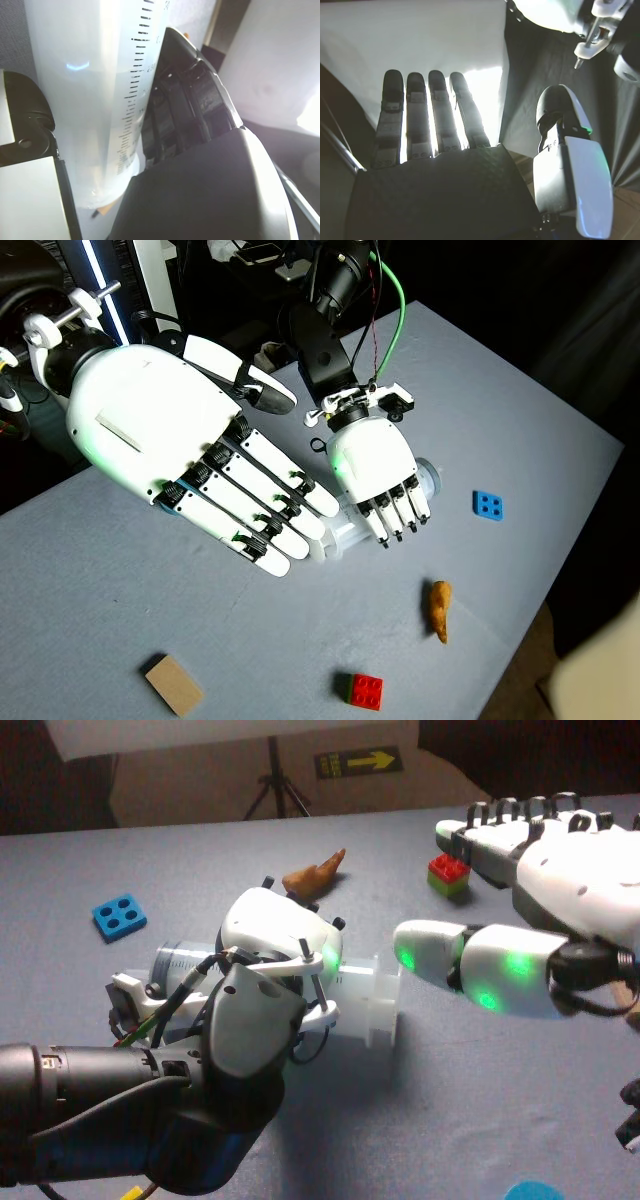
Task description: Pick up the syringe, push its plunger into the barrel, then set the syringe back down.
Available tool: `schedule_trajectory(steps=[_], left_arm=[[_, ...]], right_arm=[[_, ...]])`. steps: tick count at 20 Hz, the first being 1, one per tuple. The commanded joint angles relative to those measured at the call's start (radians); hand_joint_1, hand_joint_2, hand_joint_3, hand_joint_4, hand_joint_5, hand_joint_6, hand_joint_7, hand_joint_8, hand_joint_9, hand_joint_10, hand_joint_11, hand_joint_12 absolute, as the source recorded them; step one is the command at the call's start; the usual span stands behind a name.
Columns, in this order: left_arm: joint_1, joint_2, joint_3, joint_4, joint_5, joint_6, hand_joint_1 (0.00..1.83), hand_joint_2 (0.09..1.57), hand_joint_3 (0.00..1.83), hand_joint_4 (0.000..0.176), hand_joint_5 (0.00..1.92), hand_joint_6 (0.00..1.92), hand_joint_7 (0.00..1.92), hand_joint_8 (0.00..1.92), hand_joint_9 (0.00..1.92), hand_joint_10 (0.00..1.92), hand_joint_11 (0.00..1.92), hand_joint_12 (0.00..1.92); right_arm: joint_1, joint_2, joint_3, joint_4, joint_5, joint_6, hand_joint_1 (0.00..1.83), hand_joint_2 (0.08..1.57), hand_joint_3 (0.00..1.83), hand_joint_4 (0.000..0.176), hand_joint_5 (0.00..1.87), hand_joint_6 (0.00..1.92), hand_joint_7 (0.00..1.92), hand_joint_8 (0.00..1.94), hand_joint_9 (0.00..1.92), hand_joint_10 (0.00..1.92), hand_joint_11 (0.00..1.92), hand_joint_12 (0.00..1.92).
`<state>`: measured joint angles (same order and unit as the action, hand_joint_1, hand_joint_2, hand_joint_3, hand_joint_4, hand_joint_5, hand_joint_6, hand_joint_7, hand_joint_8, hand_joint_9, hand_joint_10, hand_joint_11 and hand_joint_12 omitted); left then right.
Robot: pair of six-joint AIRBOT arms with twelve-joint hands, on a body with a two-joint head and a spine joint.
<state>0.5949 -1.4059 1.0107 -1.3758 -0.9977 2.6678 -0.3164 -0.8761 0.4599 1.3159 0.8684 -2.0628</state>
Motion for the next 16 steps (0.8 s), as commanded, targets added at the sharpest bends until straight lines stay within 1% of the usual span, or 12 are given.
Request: schedule_trajectory(steps=[1,3,6,7,8,9,10,12,13,14,15,16], left_arm=[[-0.012,0.003,-0.001,0.09,-0.064,0.015,1.47,1.23,0.0,0.0,0.74,1.27,0.6,1.36,0.72,1.37,0.57,1.73],[-0.012,0.003,-0.003,0.09,-0.065,0.015,1.47,1.23,0.0,0.0,0.73,1.26,0.58,1.42,0.71,1.4,0.56,1.72],[-0.011,0.003,-0.005,0.09,-0.069,0.015,1.48,1.19,0.0,0.0,0.87,1.1,0.65,1.36,0.76,1.36,0.64,1.7],[-0.011,0.004,-0.006,0.09,-0.069,0.015,1.47,1.21,0.0,0.0,0.85,1.13,0.63,1.39,0.7,1.41,0.62,1.74],[-0.011,0.004,-0.007,0.09,-0.069,0.015,1.34,1.26,0.0,0.0,0.82,1.26,0.53,1.47,0.63,1.57,0.57,1.61],[-0.012,0.004,-0.008,0.09,-0.069,0.015,1.34,1.26,0.0,0.0,0.82,1.26,0.53,1.47,0.63,1.57,0.57,1.61],[-0.013,0.004,-0.008,0.09,-0.069,0.015,1.15,1.23,0.0,0.0,0.79,1.27,0.48,0.91,0.48,1.16,0.52,1.55],[-0.014,0.004,-0.012,0.09,-0.07,0.016,1.02,1.23,0.0,0.0,0.75,1.34,0.55,0.29,0.41,0.86,0.33,1.57],[-0.015,0.004,-0.014,0.09,-0.072,0.016,0.65,1.17,0.0,0.0,0.44,0.26,0.44,0.05,0.32,0.42,0.07,1.36],[-0.016,0.004,-0.014,0.09,-0.072,0.017,0.57,1.13,0.0,0.0,0.44,0.1,0.38,0.01,0.32,0.23,0.07,1.25],[-0.018,0.004,-0.015,0.09,-0.072,0.021,0.57,1.13,0.0,0.0,0.44,0.1,0.38,0.01,0.32,0.23,0.07,1.25],[-0.02,0.004,-0.016,0.09,-0.072,0.026,0.52,1.11,0.0,0.0,0.44,0.03,0.32,0.0,0.31,0.1,0.04,1.19]], right_arm=[[0.004,0.007,-0.003,-0.085,0.04,0.006,0.0,1.16,0.0,0.0,0.16,0.0,0.16,0.0,0.14,0.0,0.0,0.47],[0.005,0.009,0.0,-0.085,0.041,0.01,0.0,1.15,0.0,0.0,0.13,0.0,0.13,0.0,0.12,0.0,0.0,0.43],[0.004,0.011,0.001,-0.086,0.038,0.011,0.0,1.16,0.0,0.0,0.14,0.01,0.14,0.01,0.13,0.01,0.0,0.46],[0.001,0.011,0.001,-0.086,0.035,0.011,0.0,1.16,0.0,0.0,0.15,0.01,0.15,0.01,0.13,0.01,0.0,0.46],[-0.001,0.012,0.001,-0.086,0.034,0.012,0.0,1.16,0.0,0.0,0.14,0.01,0.15,0.01,0.13,0.01,0.0,0.46],[-0.001,0.012,0.001,-0.086,0.033,0.012,0.0,1.16,0.0,0.0,0.14,0.01,0.15,0.01,0.13,0.01,0.0,0.46],[-0.001,0.012,0.001,-0.086,0.033,0.013,0.0,1.16,0.0,0.0,0.15,0.01,0.14,0.01,0.13,0.01,0.0,0.45],[0.0,0.012,0.001,-0.088,0.032,0.016,0.0,1.15,0.0,0.0,0.16,0.01,0.15,0.0,0.14,0.0,0.0,0.48],[0.0,0.012,0.001,-0.088,0.032,0.019,0.0,1.16,0.0,0.0,0.14,0.0,0.14,0.0,0.13,0.0,0.0,0.42],[0.0,0.012,0.001,-0.088,0.032,0.022,0.0,1.17,0.0,0.0,0.14,0.0,0.14,0.0,0.12,0.0,0.0,0.39],[0.0,0.012,0.001,-0.089,0.032,0.022,0.0,1.17,0.0,0.0,0.14,0.0,0.14,0.0,0.12,0.0,0.0,0.39],[0.001,0.012,0.001,-0.089,0.032,0.023,0.0,1.17,0.0,0.0,0.13,0.0,0.13,0.0,0.11,0.0,0.0,0.36]])
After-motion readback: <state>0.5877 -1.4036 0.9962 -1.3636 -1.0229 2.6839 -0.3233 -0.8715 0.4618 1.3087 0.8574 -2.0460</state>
